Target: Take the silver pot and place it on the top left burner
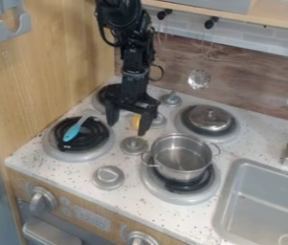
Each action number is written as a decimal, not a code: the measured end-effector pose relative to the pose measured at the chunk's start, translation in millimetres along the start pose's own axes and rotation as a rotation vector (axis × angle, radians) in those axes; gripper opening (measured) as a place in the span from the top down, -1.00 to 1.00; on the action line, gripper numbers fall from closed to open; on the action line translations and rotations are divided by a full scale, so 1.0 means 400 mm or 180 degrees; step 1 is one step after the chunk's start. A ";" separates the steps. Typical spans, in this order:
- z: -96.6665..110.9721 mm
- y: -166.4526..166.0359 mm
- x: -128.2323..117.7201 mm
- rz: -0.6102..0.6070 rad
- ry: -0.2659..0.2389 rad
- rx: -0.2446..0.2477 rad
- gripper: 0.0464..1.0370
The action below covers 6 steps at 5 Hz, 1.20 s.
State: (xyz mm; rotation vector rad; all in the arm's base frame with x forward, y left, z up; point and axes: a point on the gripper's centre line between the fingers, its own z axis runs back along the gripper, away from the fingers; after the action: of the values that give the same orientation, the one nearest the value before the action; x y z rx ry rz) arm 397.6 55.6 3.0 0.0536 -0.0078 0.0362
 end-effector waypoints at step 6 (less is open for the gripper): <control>0.020 -0.235 -0.036 -0.1009 0.0061 0.0168 -0.92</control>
State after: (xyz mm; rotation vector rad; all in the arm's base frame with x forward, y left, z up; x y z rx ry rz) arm 386.4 -39.1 5.9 0.1068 0.0208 -0.2801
